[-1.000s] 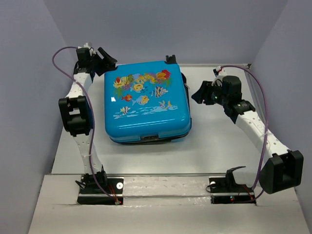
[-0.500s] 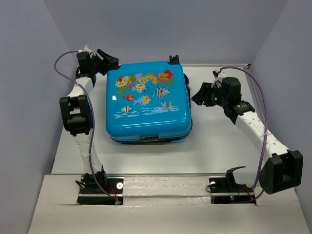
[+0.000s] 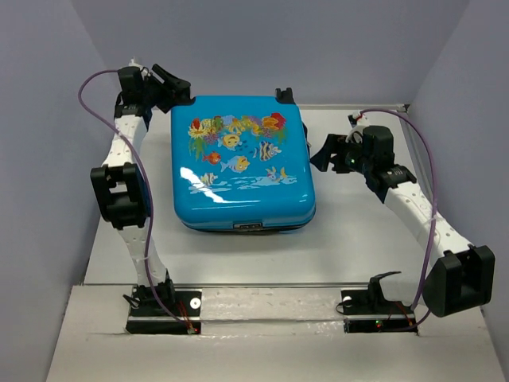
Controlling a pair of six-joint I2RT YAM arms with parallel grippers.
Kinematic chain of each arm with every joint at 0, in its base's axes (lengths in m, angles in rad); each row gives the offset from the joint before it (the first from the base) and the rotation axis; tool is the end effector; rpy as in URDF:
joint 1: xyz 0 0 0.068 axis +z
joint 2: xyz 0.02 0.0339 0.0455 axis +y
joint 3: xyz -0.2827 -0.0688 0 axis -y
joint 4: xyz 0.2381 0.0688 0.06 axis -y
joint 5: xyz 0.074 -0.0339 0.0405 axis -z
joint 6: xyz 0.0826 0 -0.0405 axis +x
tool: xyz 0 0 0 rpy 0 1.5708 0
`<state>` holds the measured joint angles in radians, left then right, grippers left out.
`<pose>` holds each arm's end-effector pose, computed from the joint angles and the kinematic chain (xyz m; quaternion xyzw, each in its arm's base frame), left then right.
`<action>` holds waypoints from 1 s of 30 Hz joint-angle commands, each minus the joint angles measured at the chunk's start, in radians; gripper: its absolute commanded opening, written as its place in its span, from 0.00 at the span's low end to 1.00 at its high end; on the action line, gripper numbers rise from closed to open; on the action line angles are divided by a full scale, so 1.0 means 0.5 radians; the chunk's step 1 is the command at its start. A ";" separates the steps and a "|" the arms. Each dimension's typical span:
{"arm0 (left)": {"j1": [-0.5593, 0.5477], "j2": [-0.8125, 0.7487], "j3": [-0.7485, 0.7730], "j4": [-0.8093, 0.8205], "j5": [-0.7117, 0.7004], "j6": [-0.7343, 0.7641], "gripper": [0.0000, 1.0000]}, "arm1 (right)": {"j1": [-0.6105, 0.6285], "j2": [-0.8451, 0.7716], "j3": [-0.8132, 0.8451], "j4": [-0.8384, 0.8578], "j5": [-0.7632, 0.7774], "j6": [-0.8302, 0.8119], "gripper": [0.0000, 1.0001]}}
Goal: Pack the luggage
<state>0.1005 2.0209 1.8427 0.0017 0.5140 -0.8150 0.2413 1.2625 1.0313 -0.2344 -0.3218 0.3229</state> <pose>0.5330 0.0129 0.3593 -0.1813 0.7373 -0.3997 0.5136 0.3005 0.1009 0.3183 -0.0498 0.8429 0.2752 0.4597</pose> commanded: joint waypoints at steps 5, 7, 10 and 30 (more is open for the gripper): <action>-0.060 -0.219 0.454 0.073 0.178 -0.244 0.06 | 0.018 -0.006 0.002 0.000 -0.056 0.002 0.84; -0.060 -0.265 0.380 0.076 0.168 -0.245 0.06 | 0.018 0.015 -0.001 -0.010 -0.050 0.001 0.84; -0.063 -0.384 0.154 0.095 0.132 -0.180 0.06 | 0.018 0.052 -0.001 0.015 -0.068 0.029 0.89; 0.087 -0.608 -0.152 -0.330 -0.402 0.556 0.51 | 0.018 -0.110 -0.044 0.067 -0.034 0.069 0.93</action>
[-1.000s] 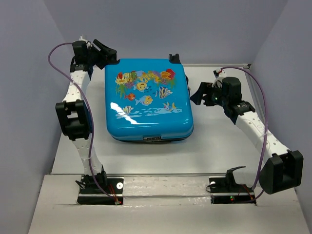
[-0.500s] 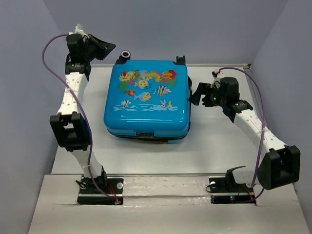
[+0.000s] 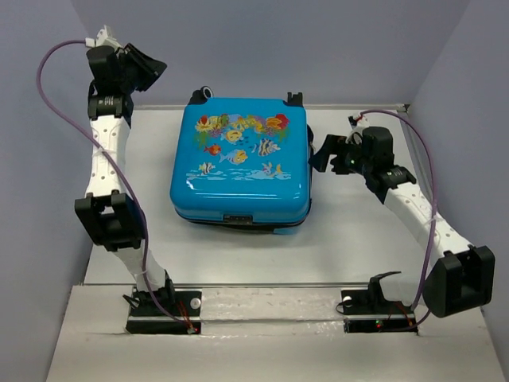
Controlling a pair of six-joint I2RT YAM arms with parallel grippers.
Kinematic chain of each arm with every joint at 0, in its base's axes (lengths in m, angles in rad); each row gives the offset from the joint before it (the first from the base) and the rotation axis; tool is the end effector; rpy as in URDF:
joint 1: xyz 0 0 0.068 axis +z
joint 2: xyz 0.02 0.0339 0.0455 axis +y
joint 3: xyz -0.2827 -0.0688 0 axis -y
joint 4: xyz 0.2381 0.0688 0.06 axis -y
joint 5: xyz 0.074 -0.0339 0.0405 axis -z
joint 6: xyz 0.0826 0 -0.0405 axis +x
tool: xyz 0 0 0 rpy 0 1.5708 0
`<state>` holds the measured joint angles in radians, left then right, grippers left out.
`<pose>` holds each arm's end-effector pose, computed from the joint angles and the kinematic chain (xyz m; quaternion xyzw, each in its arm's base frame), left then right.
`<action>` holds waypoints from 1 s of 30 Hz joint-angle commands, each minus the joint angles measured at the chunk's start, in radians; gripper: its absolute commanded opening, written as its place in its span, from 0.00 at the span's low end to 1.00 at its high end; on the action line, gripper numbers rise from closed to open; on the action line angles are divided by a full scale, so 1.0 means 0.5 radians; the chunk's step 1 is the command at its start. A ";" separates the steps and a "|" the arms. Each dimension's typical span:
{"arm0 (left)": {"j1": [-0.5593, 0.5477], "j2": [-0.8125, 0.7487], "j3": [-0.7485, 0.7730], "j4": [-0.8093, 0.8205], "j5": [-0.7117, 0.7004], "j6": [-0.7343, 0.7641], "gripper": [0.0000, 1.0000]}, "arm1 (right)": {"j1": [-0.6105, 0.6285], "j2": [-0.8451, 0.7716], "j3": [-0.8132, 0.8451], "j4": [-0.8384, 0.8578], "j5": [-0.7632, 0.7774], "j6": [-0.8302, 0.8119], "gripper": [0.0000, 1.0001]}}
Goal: Pack the luggage
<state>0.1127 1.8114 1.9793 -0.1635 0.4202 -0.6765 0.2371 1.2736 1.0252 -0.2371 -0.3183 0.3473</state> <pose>0.4624 0.0184 0.4877 -0.1288 0.6938 -0.3341 0.6248 0.3026 0.0997 0.3123 -0.0352 0.8487 0.2768 0.4492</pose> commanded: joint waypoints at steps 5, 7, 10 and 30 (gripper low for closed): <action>0.048 0.095 -0.397 0.011 0.143 0.399 0.88 | 0.026 -0.136 -0.068 0.081 -0.087 0.020 0.94; 0.023 0.181 -0.336 0.075 0.276 0.405 0.94 | 0.026 -0.136 -0.075 0.081 -0.093 0.020 0.94; -0.044 0.355 -0.155 0.109 0.460 0.445 0.99 | 0.026 -0.130 -0.093 0.088 -0.090 0.008 0.95; -0.192 1.142 0.402 0.845 0.663 -0.190 0.64 | 0.026 -0.151 -0.188 0.069 -0.109 -0.020 0.95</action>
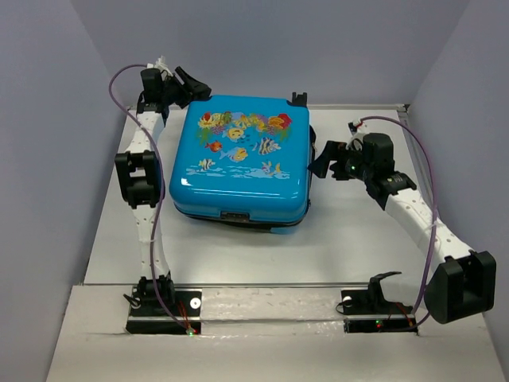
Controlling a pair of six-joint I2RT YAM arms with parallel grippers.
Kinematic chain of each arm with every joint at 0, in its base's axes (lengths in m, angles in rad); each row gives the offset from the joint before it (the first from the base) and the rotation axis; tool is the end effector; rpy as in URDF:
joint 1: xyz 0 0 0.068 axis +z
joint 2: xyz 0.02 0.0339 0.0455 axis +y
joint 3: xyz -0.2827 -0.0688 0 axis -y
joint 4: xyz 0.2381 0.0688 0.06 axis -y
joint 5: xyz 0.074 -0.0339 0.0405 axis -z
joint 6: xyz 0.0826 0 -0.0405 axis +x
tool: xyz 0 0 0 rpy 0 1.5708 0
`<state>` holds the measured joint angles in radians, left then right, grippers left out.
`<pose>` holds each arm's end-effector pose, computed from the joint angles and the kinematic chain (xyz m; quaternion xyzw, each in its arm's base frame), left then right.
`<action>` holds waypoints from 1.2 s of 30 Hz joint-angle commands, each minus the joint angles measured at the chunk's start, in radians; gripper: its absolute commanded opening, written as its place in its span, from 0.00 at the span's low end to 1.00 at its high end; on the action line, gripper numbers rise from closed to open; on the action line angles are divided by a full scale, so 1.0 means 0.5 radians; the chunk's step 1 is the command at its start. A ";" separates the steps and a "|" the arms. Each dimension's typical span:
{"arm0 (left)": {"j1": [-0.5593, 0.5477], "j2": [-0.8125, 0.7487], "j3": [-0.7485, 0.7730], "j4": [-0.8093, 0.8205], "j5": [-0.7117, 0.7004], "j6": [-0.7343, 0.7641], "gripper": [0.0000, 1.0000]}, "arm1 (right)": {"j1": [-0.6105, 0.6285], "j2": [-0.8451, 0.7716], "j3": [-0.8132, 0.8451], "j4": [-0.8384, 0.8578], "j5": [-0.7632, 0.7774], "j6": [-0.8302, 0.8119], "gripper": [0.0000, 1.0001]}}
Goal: Pack the luggage
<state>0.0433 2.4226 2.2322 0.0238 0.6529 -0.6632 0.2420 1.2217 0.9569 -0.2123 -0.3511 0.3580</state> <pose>0.6171 -0.0235 0.2904 -0.0559 0.7502 -0.4198 0.5079 0.2878 0.1003 0.3051 -0.0419 0.8449 0.2938 0.4451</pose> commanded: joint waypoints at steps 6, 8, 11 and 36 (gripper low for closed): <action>-0.065 -0.215 -0.304 0.790 0.234 -0.382 0.15 | 0.016 -0.044 -0.091 0.017 -0.040 -0.023 0.96; -0.065 -0.280 -0.338 0.839 0.240 -0.407 0.06 | 0.016 -0.069 -0.110 0.032 -0.043 -0.017 0.97; -0.065 -0.387 -0.344 0.851 0.243 -0.401 0.06 | 0.016 -0.096 -0.125 0.044 -0.059 -0.004 0.97; -0.065 -0.918 -0.219 0.492 0.054 -0.674 0.06 | 0.016 0.137 0.016 0.145 -0.184 0.033 1.00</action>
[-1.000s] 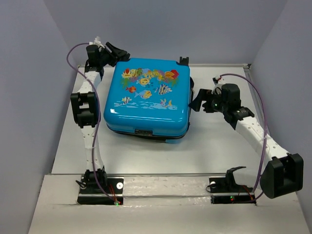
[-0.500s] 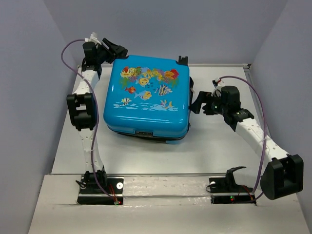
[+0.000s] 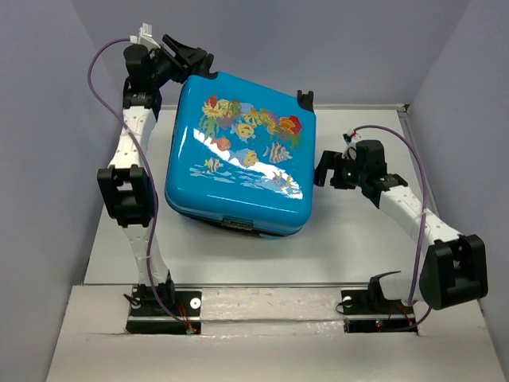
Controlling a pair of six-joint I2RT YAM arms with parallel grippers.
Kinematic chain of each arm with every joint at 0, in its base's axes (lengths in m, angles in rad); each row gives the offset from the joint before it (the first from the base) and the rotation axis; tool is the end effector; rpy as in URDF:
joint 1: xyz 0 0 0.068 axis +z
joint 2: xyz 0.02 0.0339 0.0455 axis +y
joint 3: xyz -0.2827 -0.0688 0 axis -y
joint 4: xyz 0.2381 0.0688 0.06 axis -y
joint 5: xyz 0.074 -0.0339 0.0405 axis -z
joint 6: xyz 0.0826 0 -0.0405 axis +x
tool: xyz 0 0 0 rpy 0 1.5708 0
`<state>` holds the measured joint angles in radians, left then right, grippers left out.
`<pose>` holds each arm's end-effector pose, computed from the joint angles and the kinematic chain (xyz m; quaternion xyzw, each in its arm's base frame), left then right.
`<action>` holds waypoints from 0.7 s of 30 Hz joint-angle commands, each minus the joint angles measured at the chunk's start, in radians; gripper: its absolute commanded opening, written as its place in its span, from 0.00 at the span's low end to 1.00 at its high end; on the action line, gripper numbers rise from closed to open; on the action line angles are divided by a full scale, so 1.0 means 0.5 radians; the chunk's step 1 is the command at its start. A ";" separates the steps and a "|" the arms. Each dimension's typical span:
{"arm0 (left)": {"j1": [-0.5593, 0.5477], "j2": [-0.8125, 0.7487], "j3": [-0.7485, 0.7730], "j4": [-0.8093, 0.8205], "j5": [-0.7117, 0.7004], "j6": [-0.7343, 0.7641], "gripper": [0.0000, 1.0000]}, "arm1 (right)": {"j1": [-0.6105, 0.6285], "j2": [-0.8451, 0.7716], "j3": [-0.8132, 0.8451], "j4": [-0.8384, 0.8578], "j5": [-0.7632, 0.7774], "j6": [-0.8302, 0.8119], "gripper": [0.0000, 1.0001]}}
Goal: Pack the luggage
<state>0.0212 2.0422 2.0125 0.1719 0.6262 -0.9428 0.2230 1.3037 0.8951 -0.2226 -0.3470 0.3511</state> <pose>0.5286 -0.0372 0.4382 -0.0827 0.6601 -0.5004 0.5541 0.2963 0.0960 0.2571 -0.0218 0.8815 0.2739 0.3841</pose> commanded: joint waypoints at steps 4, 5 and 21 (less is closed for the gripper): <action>0.004 0.088 0.494 0.098 0.104 -0.108 0.06 | 0.054 -0.043 0.121 0.154 -0.178 0.037 1.00; 0.010 0.103 0.491 0.098 0.088 -0.102 0.06 | 0.054 -0.043 0.115 0.151 -0.168 0.031 1.00; 0.255 0.576 0.635 0.340 0.061 -0.045 0.15 | 0.054 -0.089 0.020 0.000 0.000 -0.021 1.00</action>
<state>0.1112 2.3669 2.2055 0.1059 0.6956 -0.9844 0.2436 1.2980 0.9009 -0.2253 -0.3626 0.3511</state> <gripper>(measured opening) 0.665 0.995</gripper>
